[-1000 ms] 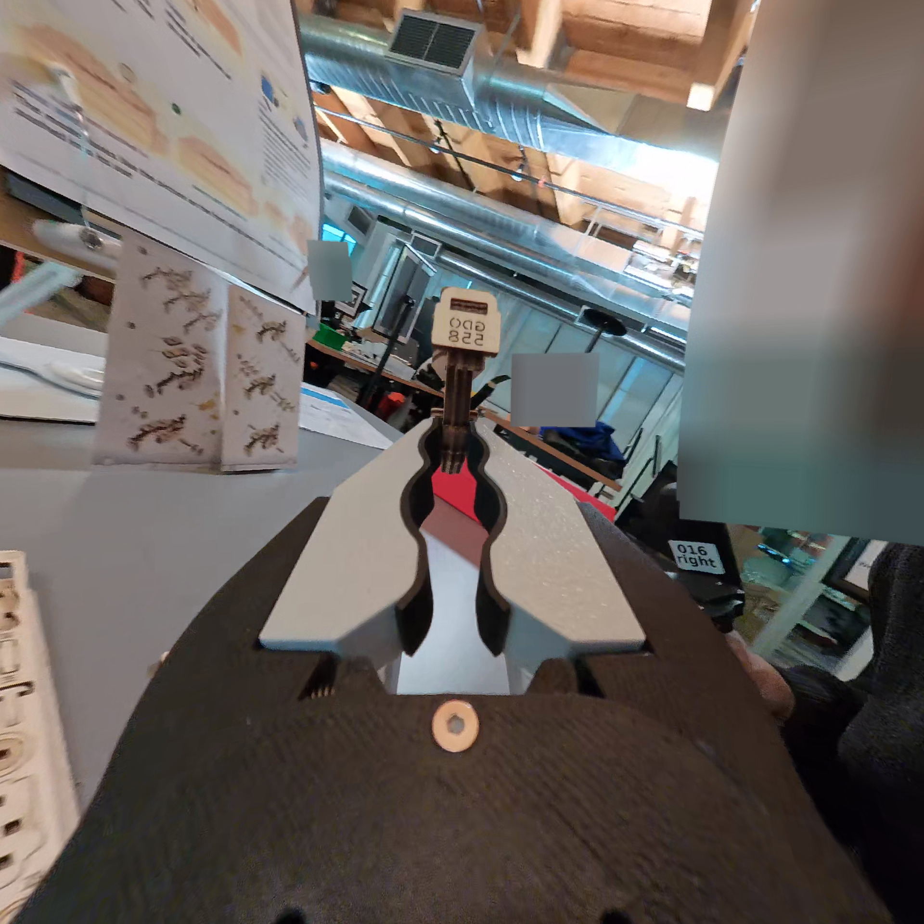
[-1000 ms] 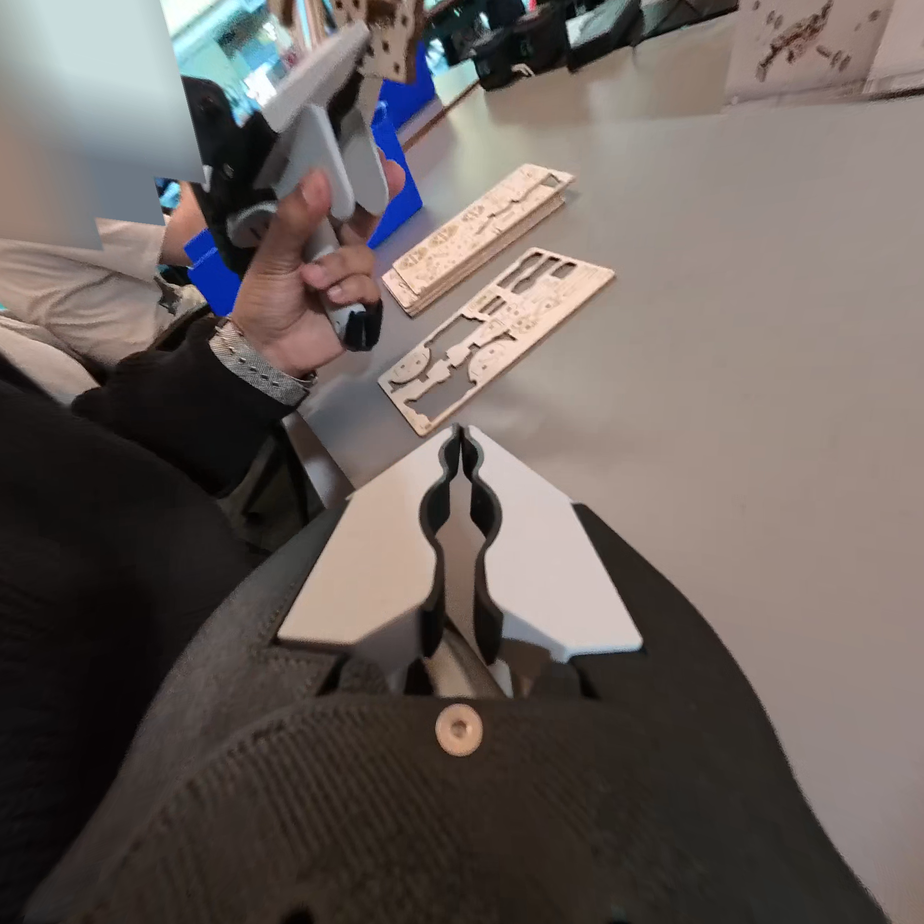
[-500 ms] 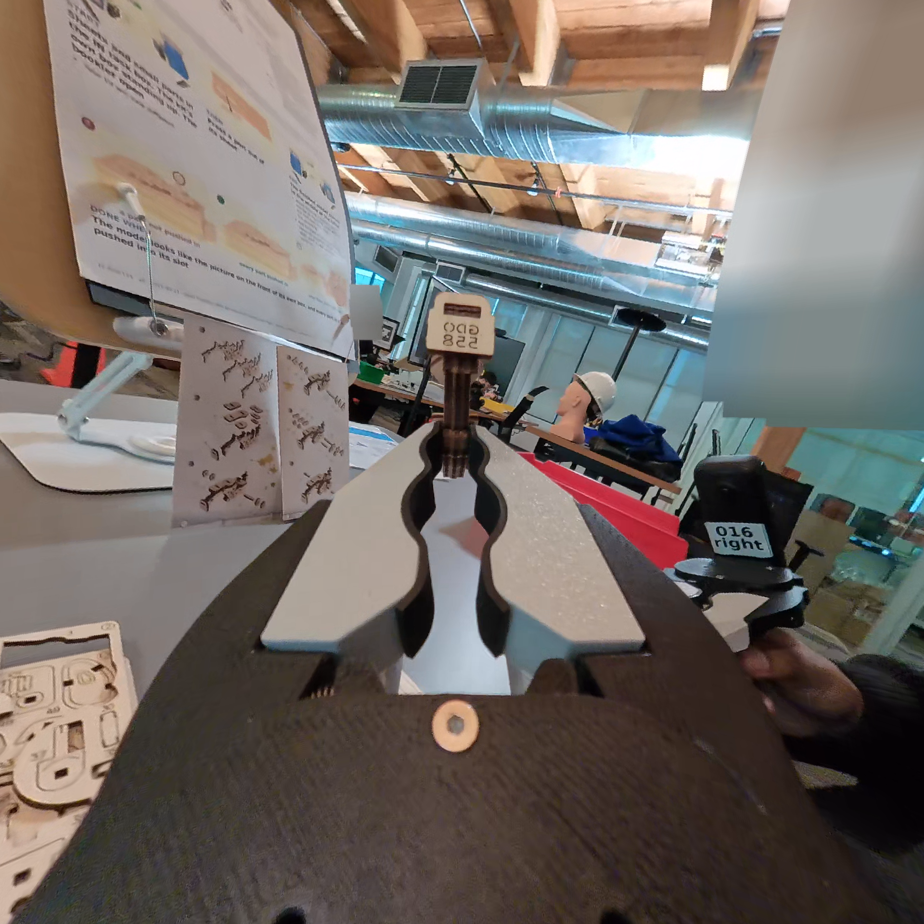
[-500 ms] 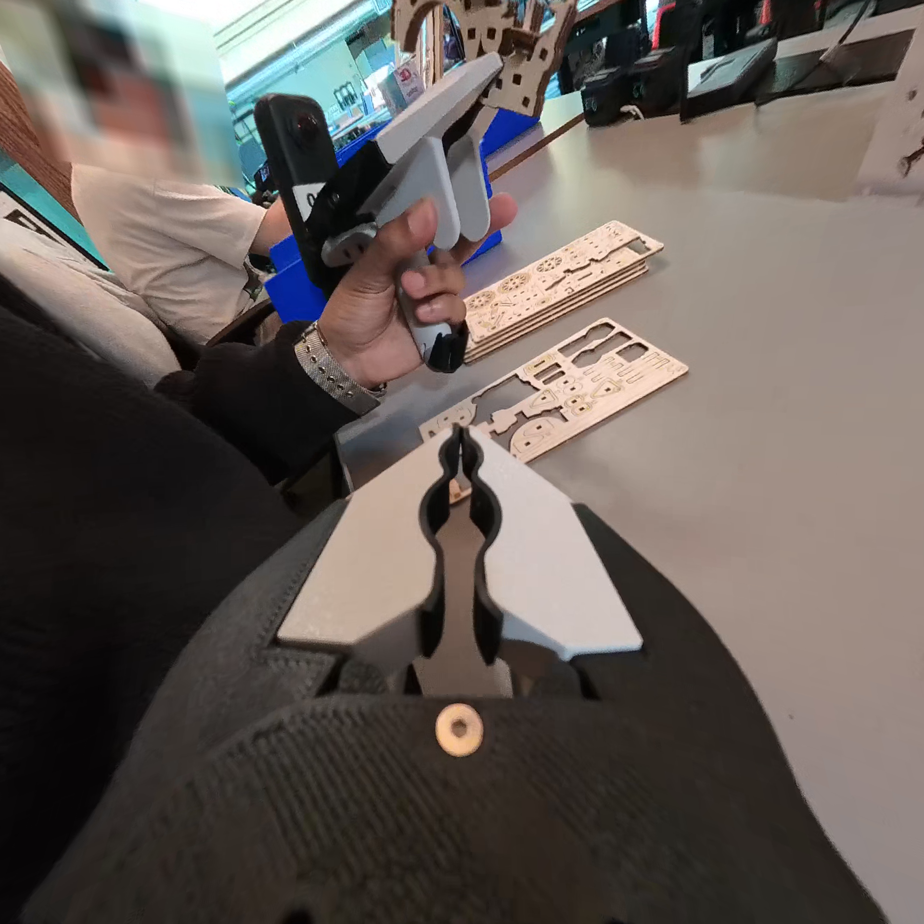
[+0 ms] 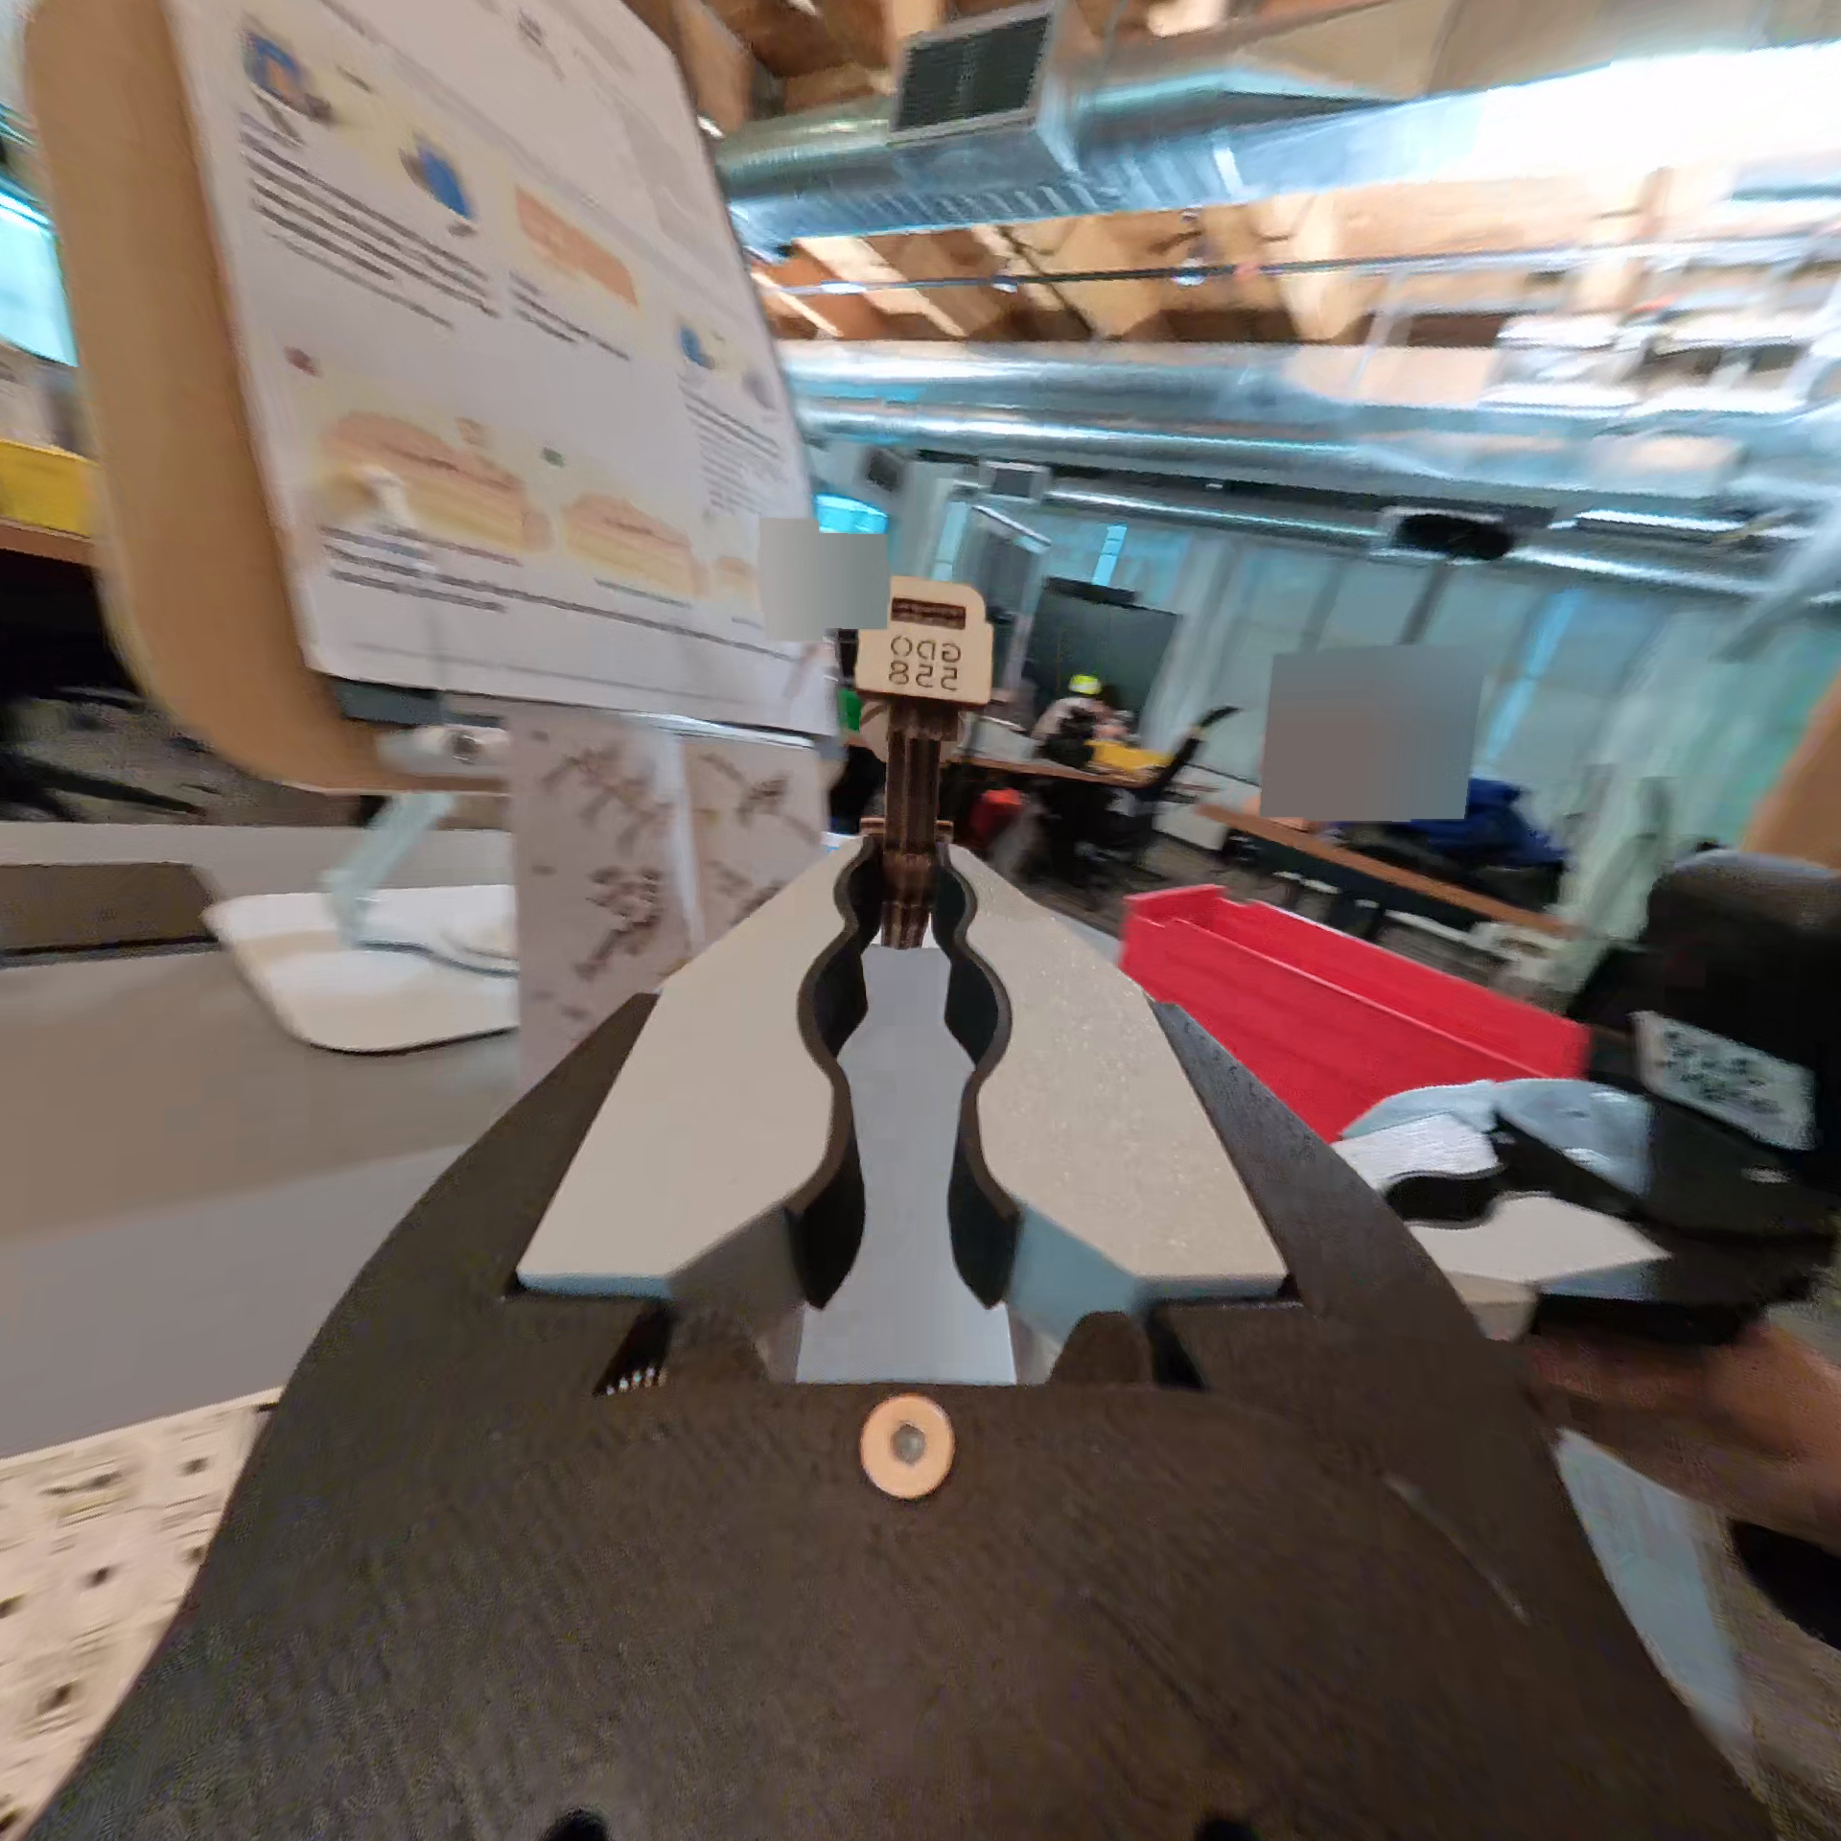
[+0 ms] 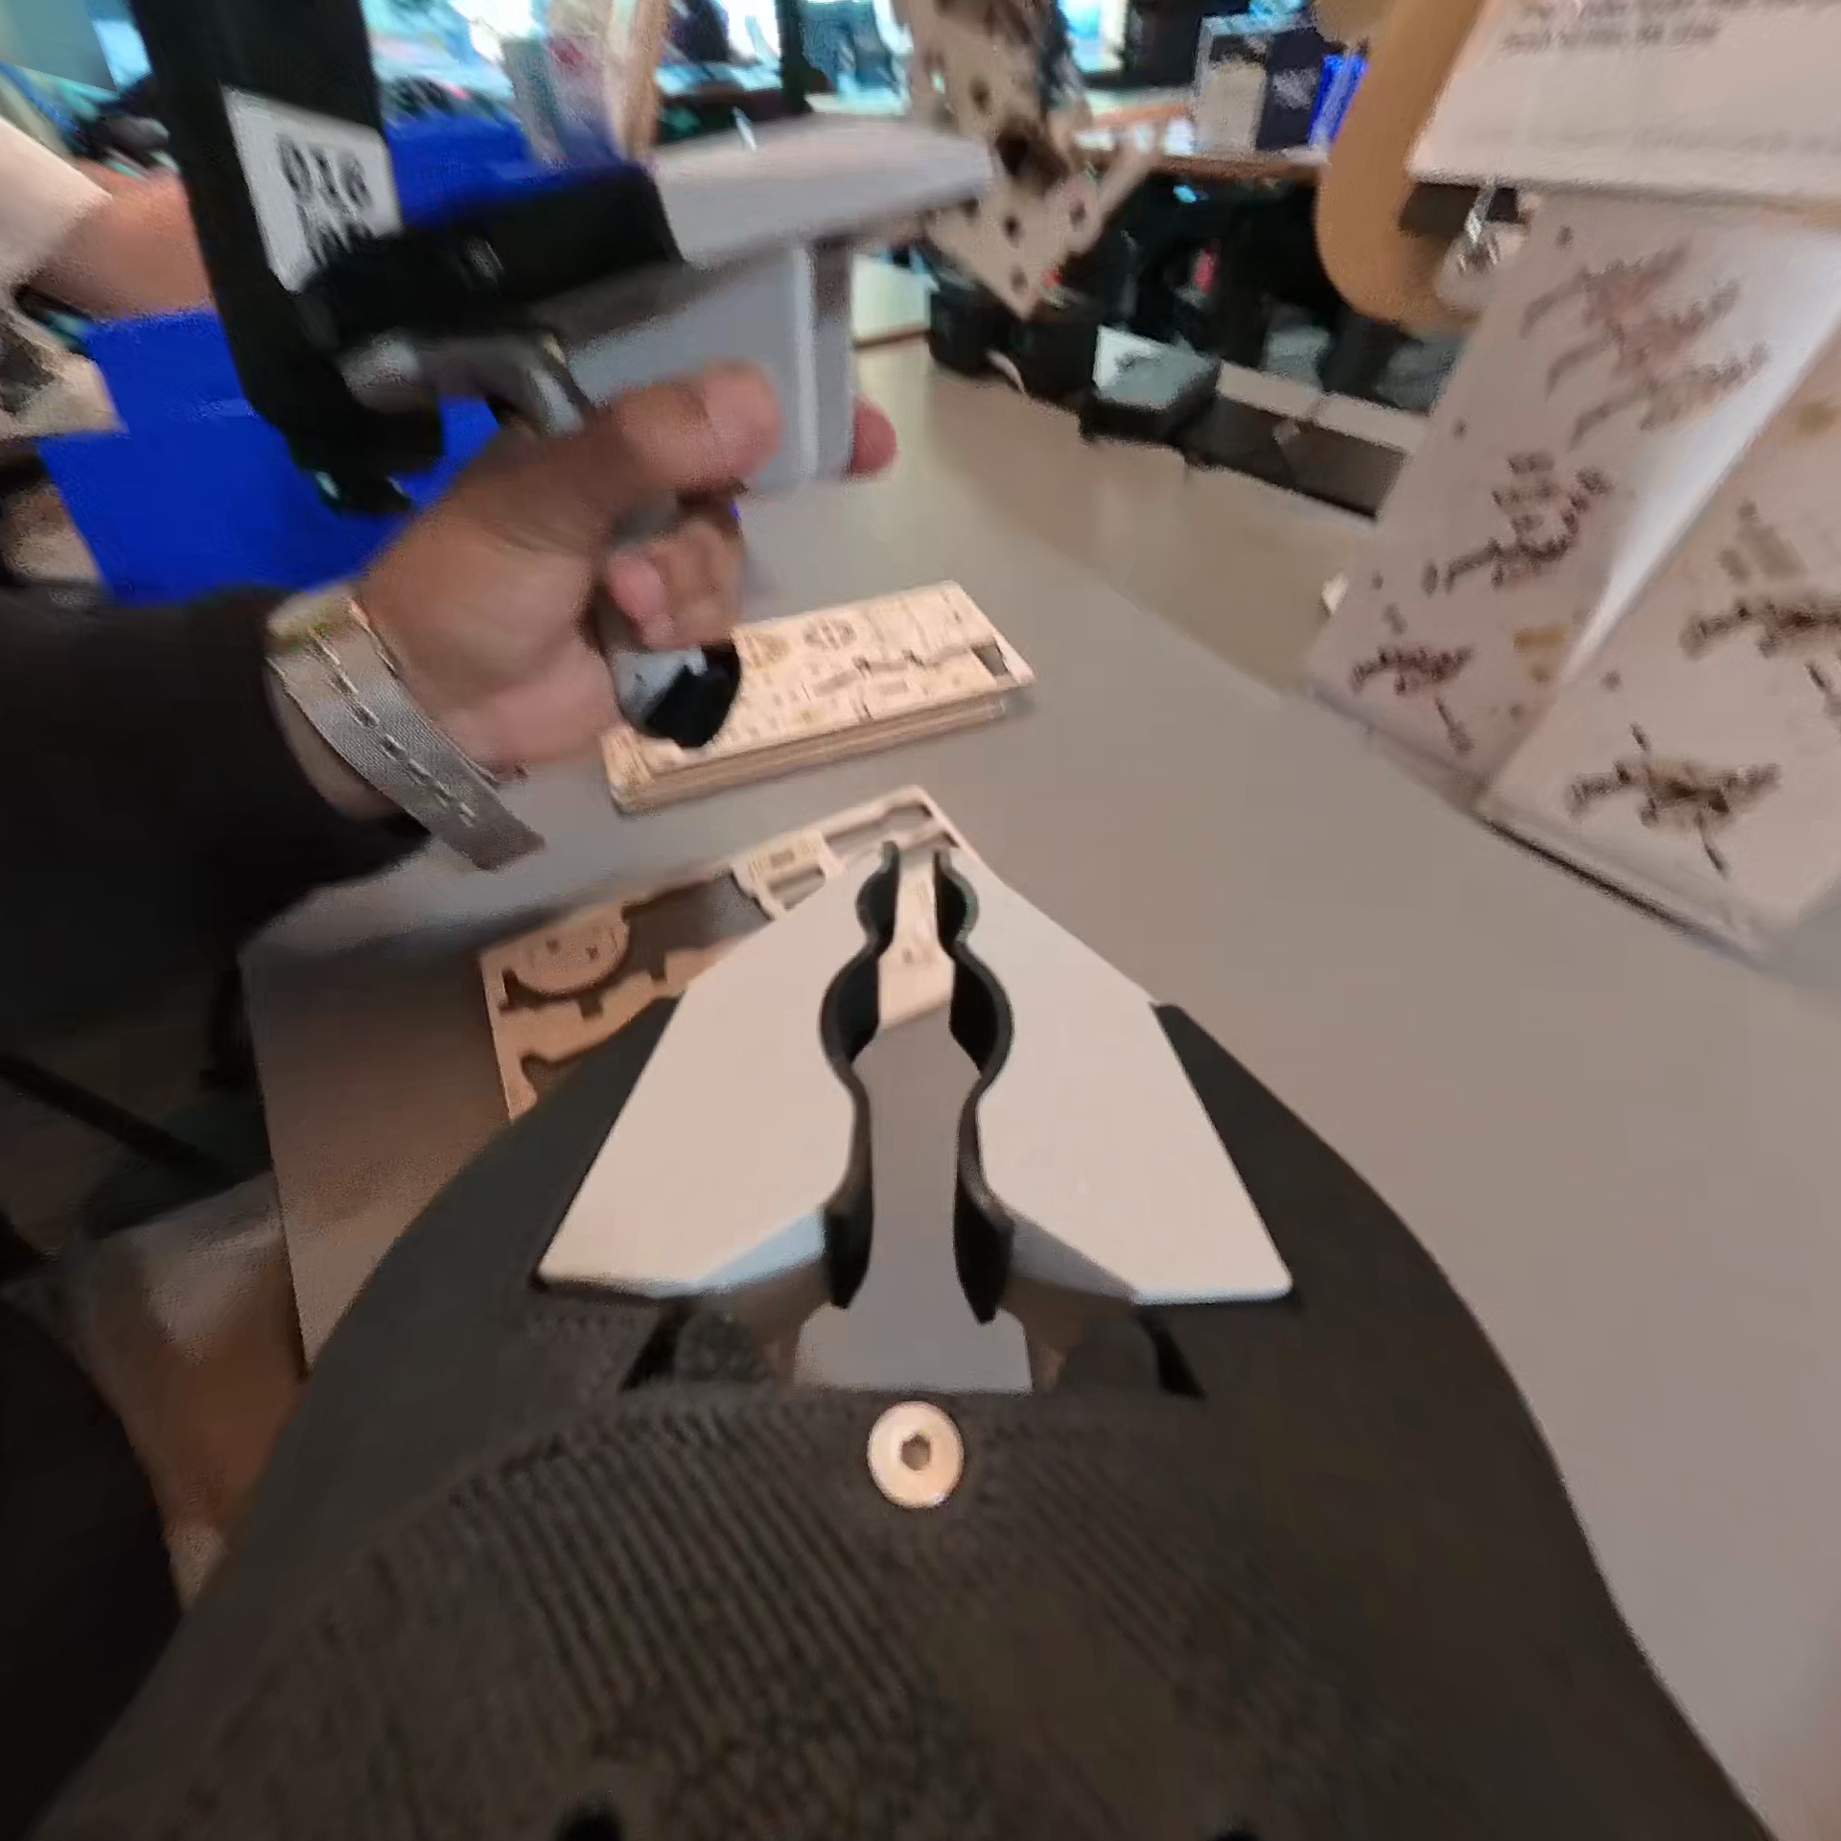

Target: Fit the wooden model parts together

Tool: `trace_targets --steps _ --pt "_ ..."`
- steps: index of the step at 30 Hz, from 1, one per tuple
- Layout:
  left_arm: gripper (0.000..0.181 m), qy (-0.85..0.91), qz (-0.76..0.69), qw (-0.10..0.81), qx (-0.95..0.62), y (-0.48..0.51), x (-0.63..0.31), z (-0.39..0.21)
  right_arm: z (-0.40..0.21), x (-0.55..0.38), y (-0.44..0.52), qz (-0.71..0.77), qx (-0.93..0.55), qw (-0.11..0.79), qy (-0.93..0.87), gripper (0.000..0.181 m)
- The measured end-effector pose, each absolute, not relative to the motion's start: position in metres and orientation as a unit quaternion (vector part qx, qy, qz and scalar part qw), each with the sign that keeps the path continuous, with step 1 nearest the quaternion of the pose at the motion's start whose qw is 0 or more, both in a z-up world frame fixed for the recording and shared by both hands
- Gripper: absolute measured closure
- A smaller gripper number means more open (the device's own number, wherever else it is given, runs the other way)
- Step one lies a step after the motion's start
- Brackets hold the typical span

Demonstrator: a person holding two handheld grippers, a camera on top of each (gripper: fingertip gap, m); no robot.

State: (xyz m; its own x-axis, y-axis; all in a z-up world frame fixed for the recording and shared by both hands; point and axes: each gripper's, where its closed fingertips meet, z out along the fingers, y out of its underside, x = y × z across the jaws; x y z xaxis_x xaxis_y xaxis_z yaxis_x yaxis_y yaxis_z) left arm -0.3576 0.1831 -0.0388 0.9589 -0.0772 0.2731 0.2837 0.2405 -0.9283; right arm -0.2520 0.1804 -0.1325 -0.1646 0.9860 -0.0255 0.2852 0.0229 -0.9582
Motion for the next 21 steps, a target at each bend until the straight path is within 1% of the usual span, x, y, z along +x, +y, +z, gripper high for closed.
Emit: trace_targets --steps 1,4,5,9,13,18,21 --pt "0.174 -0.091 -0.095 0.787 -0.602 0.182 -0.363 -0.038 -0.124 -0.261 0.178 0.477 -0.509 0.377 -0.609 0.170" --pt "0.174 -0.106 -0.106 0.789 -0.596 0.172 -0.359 -0.047 -0.120 -0.283 0.181 0.459 -0.491 0.391 -0.629 0.166" --pt "0.174 -0.107 -0.119 0.787 -0.596 0.170 -0.355 -0.052 -0.125 -0.288 0.182 0.452 -0.491 0.389 -0.635 0.163" --pt "0.174 -0.116 -0.172 0.786 -0.583 0.163 -0.358 -0.054 -0.159 -0.281 0.180 0.434 -0.505 0.356 -0.655 0.163" --pt "0.174 -0.078 -0.161 0.771 -0.611 0.166 -0.362 -0.059 -0.171 -0.276 0.195 0.386 -0.498 0.378 -0.678 0.161" --pt "0.174 -0.094 -0.188 0.766 -0.607 0.170 -0.373 -0.066 -0.193 -0.282 0.192 0.373 -0.521 0.308 -0.703 0.155" --pt "0.174 -0.102 -0.206 0.765 -0.601 0.170 -0.374 -0.067 -0.203 -0.282 0.188 0.344 -0.517 0.298 -0.725 0.152"
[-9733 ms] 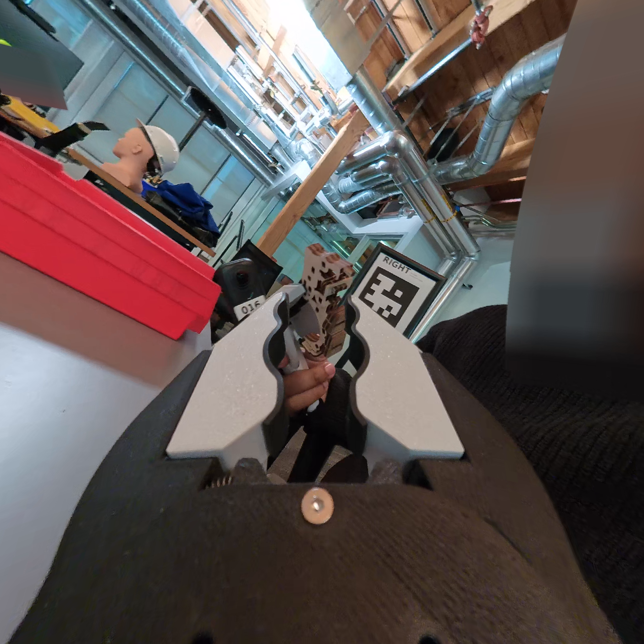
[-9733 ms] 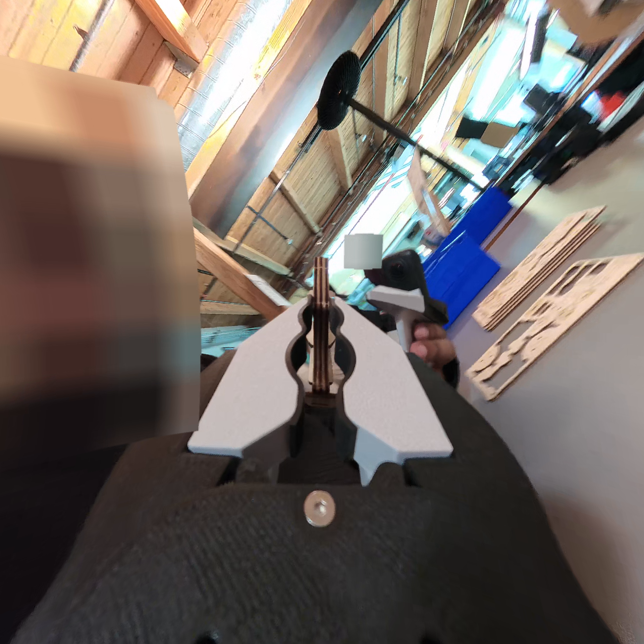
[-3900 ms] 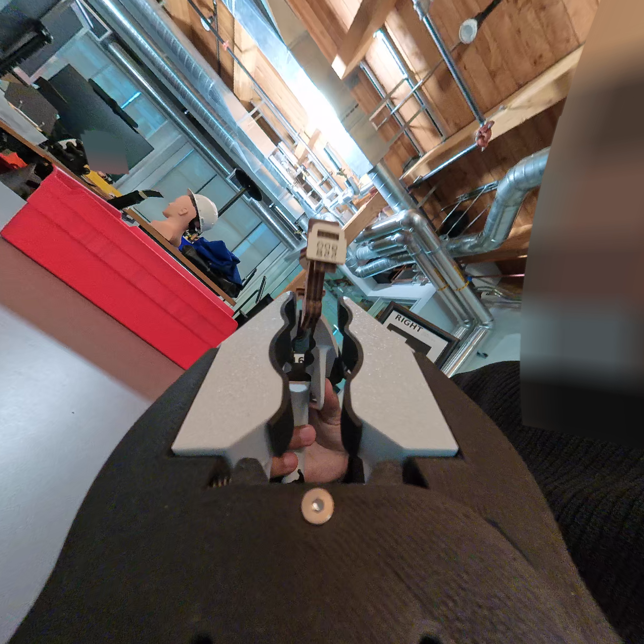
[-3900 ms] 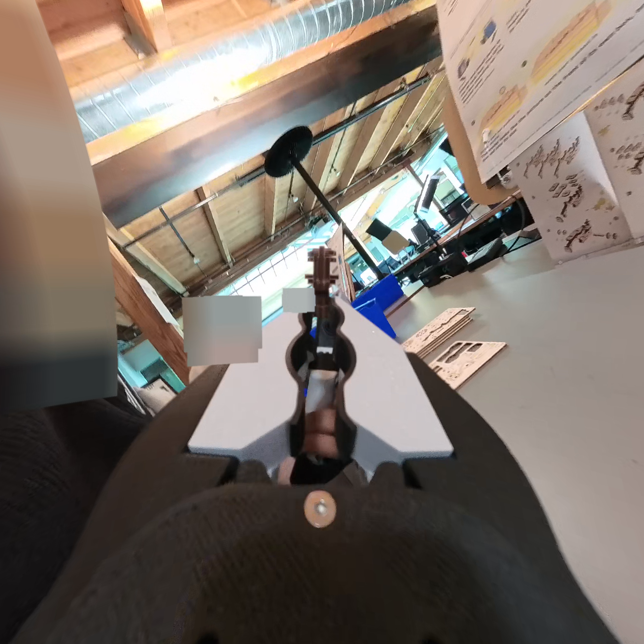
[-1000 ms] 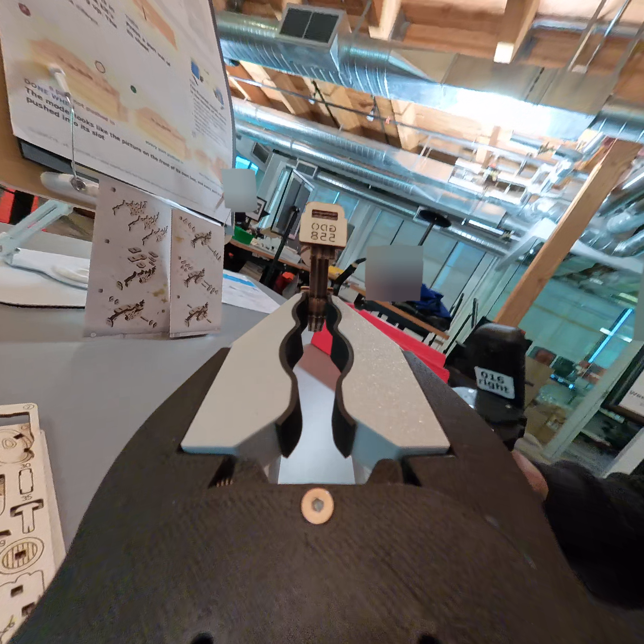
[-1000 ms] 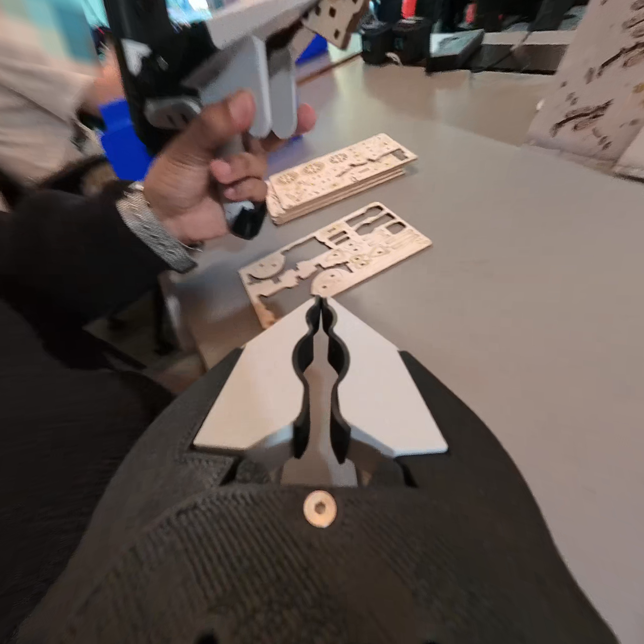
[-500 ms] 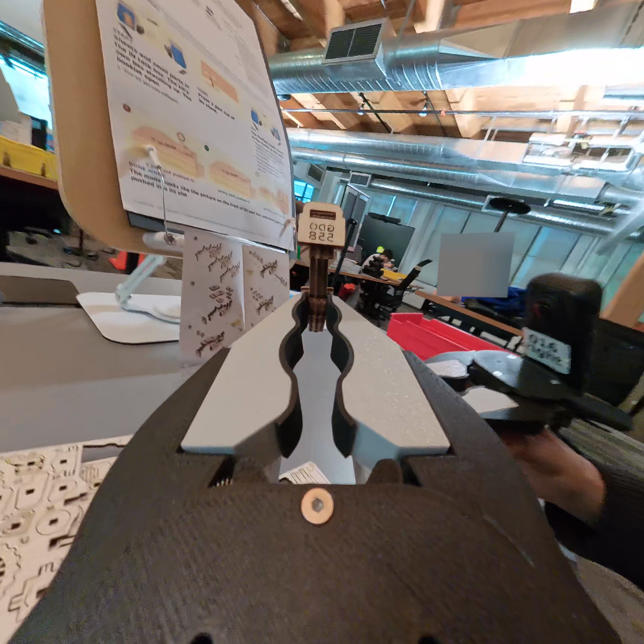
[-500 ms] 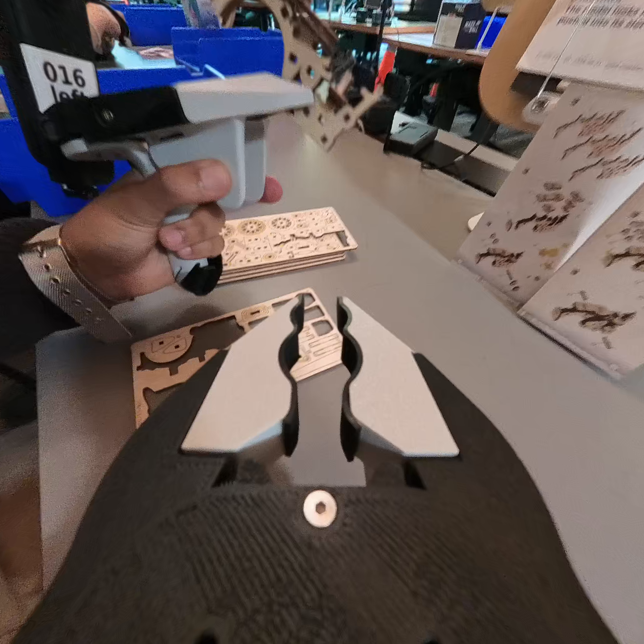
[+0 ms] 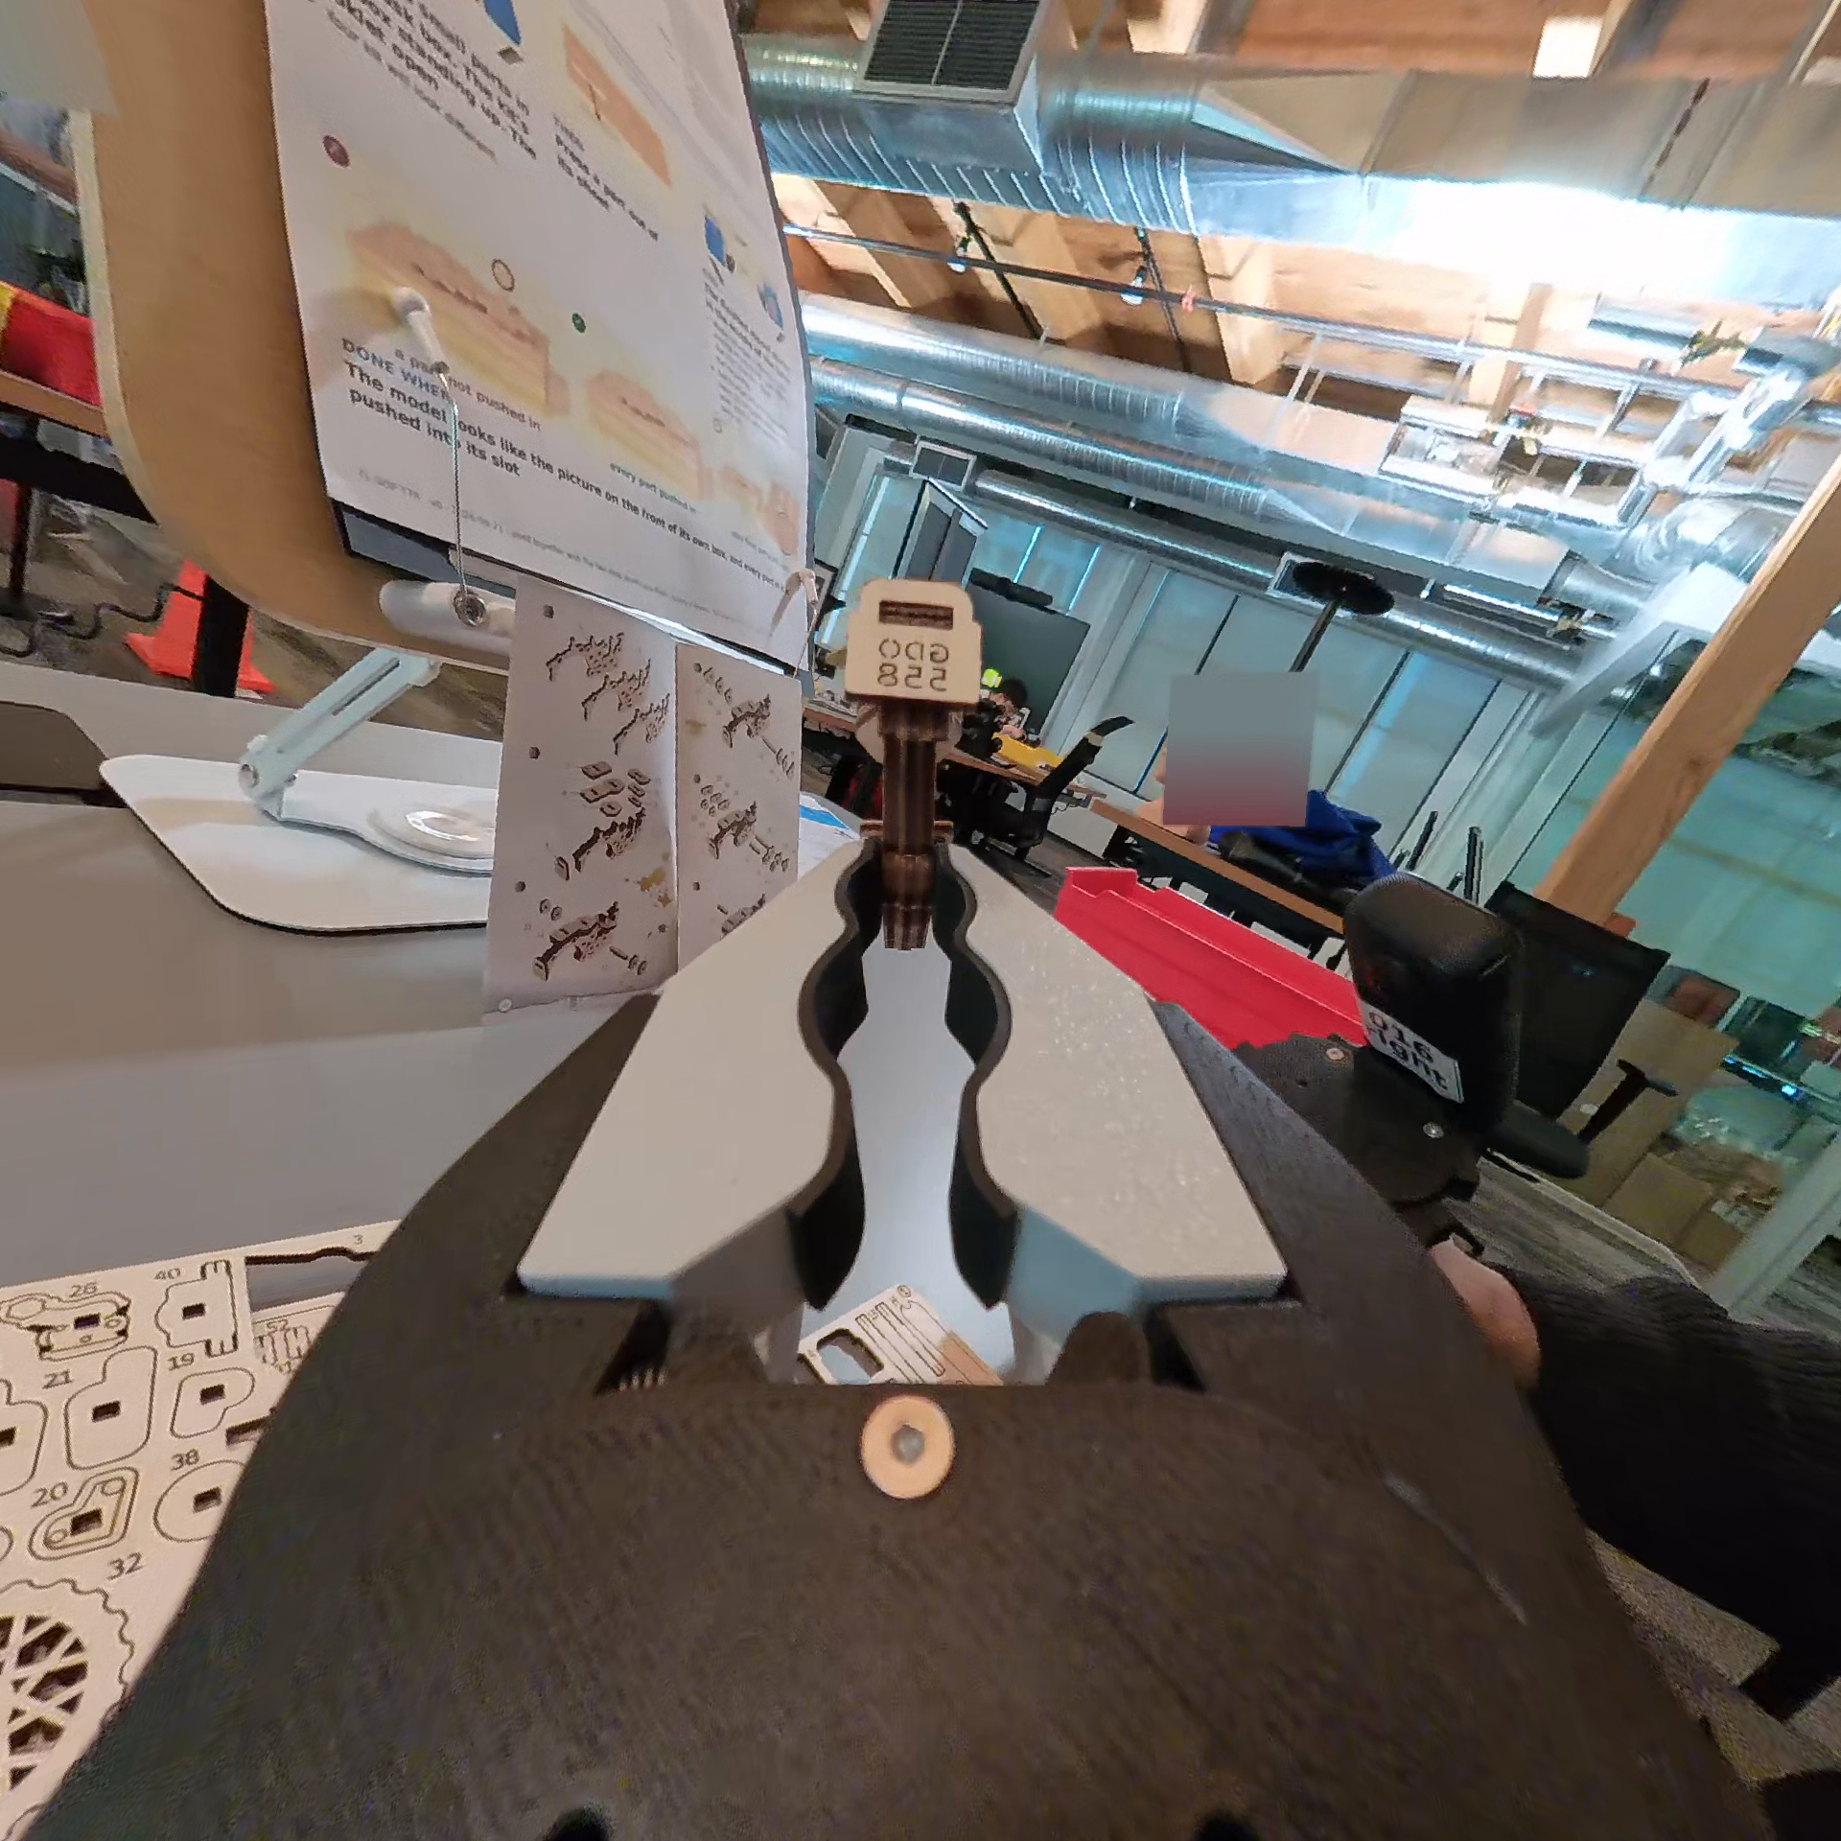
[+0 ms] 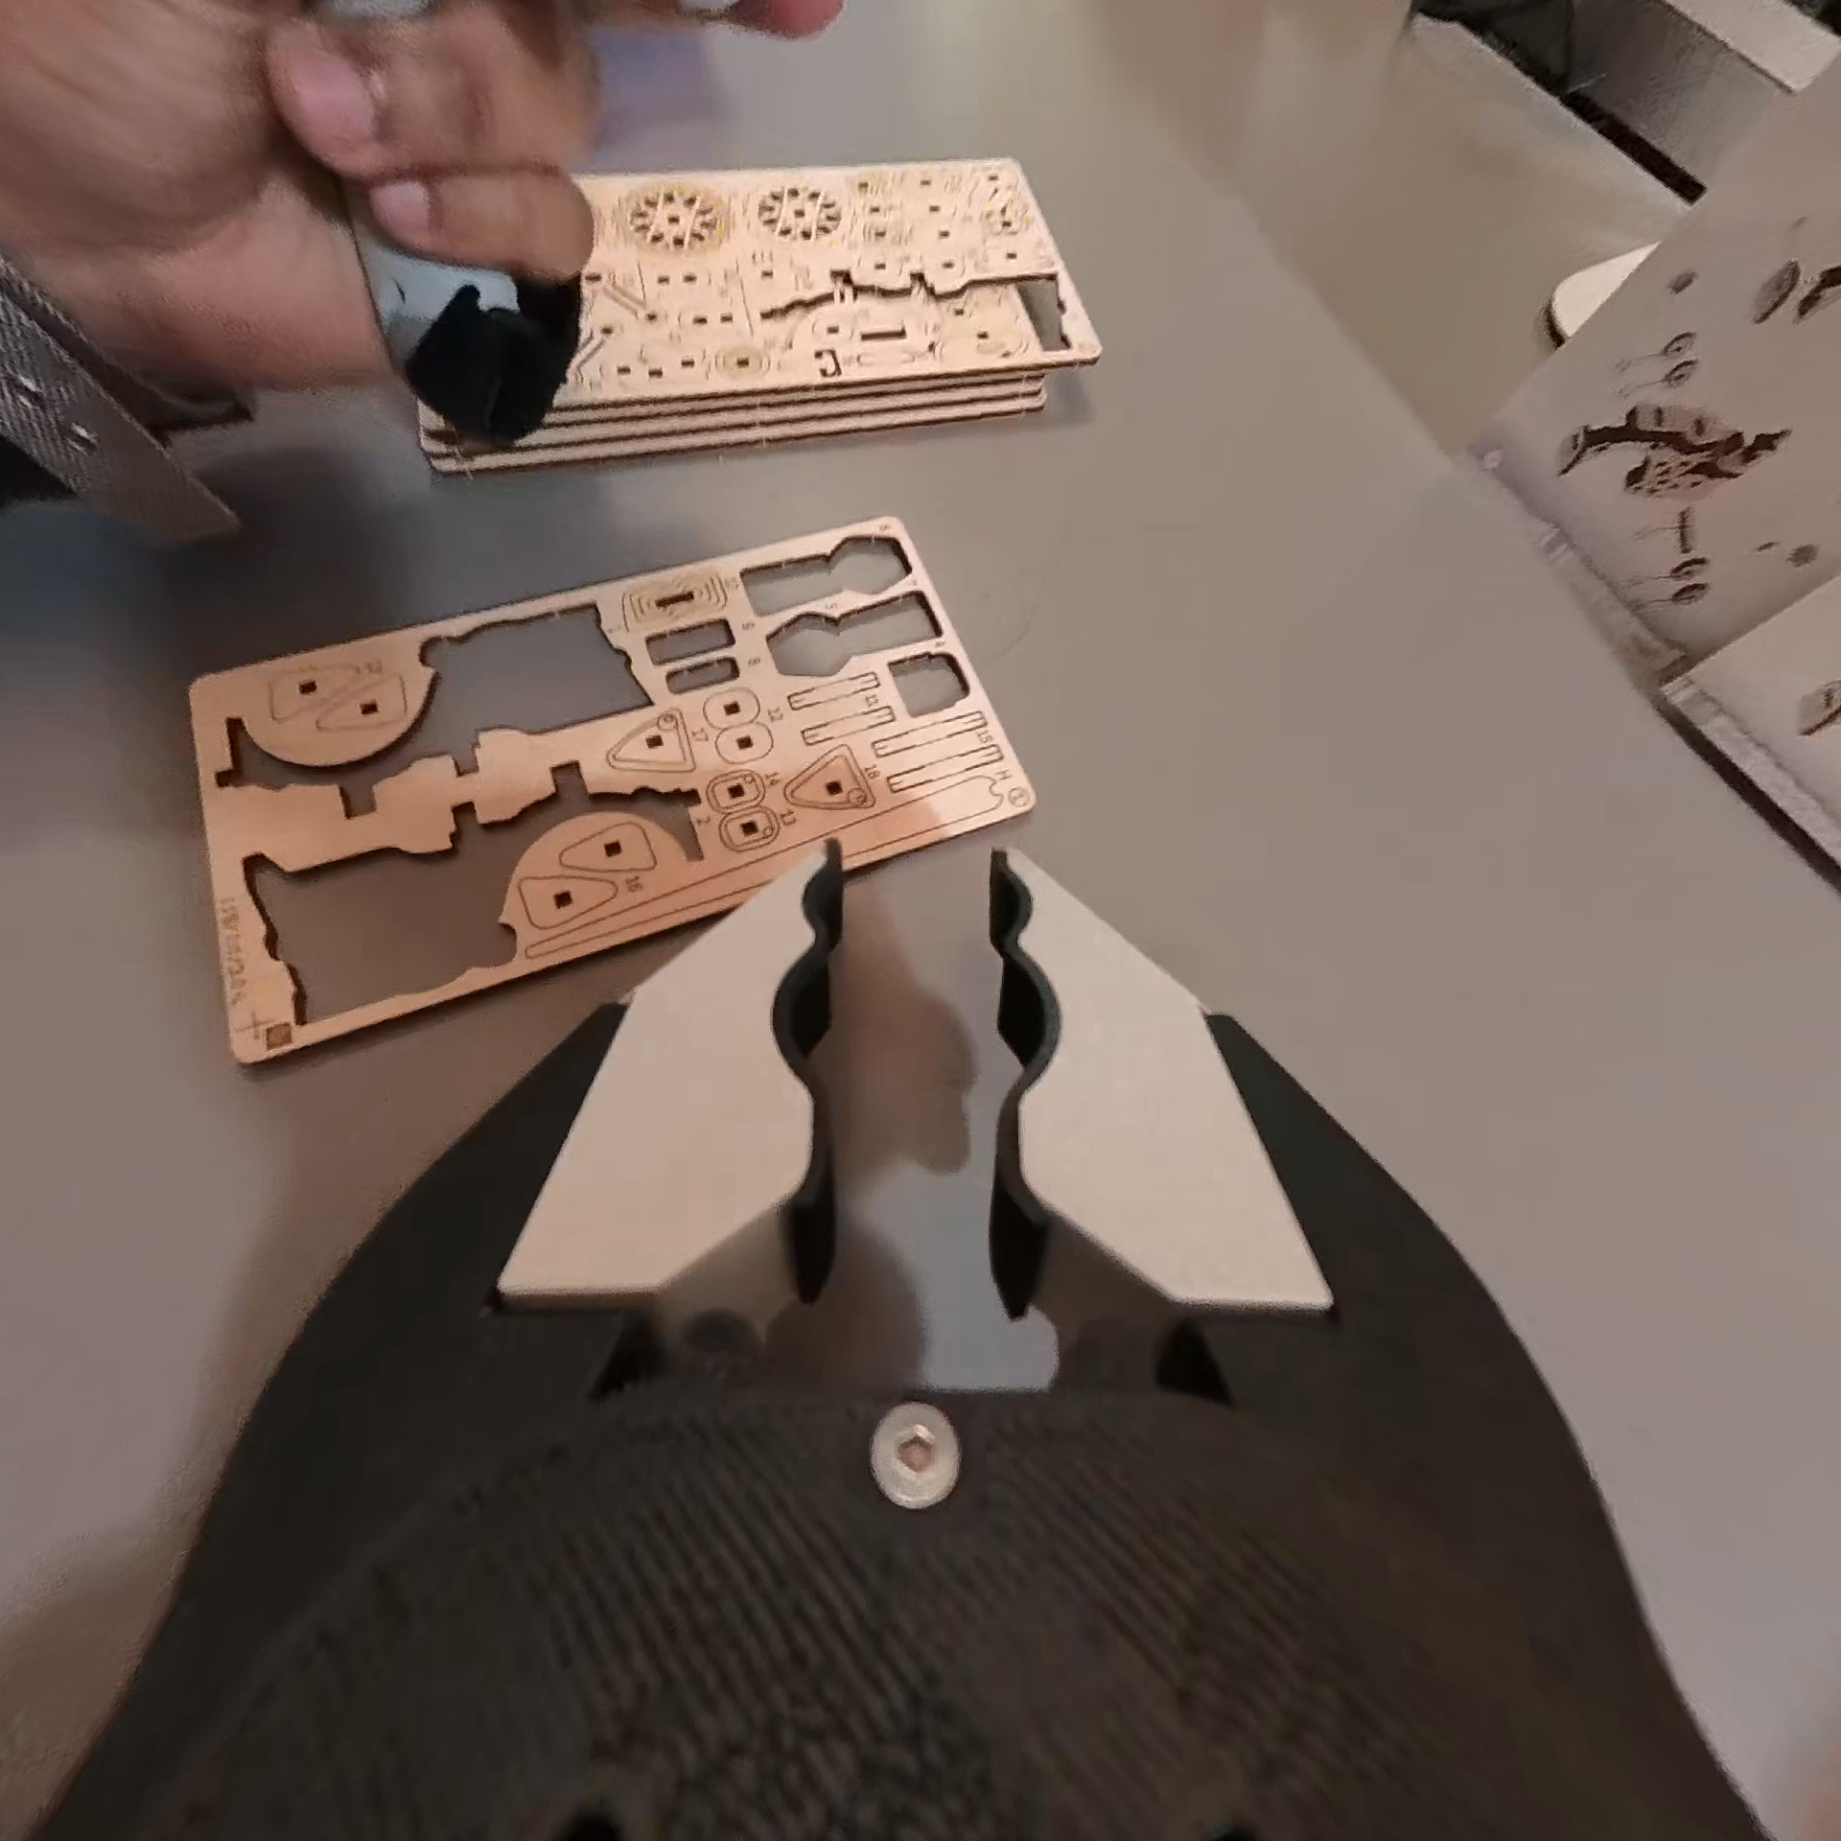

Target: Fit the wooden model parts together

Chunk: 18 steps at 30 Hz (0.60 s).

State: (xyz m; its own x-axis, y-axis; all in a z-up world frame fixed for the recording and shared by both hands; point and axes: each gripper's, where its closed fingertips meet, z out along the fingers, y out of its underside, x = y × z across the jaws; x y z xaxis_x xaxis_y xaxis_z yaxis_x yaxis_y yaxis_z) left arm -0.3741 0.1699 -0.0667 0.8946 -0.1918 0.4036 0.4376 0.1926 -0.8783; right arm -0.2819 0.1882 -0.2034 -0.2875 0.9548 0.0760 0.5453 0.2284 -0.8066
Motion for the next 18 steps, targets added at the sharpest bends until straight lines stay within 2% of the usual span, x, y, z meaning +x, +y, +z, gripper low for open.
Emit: trace_targets --steps 10,18 --pt "0.174 -0.103 -0.234 0.764 -0.592 0.167 -0.374 -0.064 -0.212 -0.282 0.184 0.292 -0.491 0.325 -0.753 0.154" --pt "0.174 -0.045 -0.294 0.755 -0.584 0.170 -0.343 -0.058 -0.186 -0.282 0.192 0.370 -0.510 0.339 -0.699 0.155"
